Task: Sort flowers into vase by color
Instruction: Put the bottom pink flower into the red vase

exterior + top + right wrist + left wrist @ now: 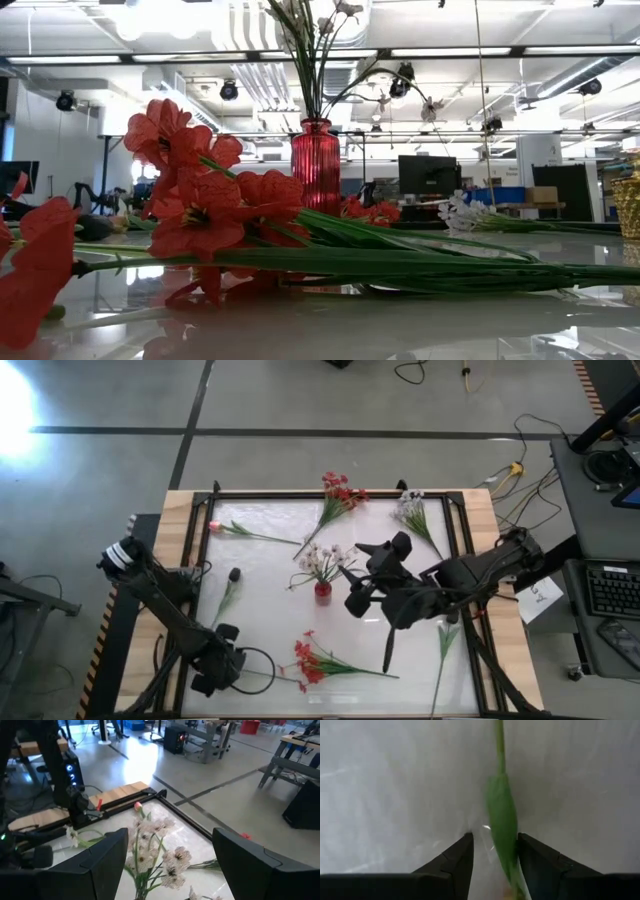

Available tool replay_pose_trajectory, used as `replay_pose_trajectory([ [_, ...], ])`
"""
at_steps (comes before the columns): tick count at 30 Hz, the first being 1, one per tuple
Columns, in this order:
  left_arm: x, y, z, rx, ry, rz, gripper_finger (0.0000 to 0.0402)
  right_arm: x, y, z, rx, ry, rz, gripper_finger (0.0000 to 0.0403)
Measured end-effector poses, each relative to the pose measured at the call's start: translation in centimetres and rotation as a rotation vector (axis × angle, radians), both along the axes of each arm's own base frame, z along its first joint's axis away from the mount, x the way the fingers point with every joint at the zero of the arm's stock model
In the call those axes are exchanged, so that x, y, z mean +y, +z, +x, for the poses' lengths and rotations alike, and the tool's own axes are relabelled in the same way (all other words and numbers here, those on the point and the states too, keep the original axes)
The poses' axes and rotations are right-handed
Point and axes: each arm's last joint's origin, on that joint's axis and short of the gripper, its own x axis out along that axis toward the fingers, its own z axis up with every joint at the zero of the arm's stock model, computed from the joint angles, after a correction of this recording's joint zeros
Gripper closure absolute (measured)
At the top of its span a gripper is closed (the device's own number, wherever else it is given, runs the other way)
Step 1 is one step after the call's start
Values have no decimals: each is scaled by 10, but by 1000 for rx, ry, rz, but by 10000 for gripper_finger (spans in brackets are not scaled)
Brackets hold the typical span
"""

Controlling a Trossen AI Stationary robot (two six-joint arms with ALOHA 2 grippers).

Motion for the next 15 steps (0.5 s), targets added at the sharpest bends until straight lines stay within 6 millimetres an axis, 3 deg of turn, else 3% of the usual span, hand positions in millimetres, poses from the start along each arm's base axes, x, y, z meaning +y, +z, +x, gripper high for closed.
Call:
replay_pose_trajectory([
  [9,-1,-2,2,-30,57,14,280,-7,14,-14,-25,7,1,122],
  [15,3,-1,2,-61,126,99,373,-8,28,-30,-49,41,-2,124],
])
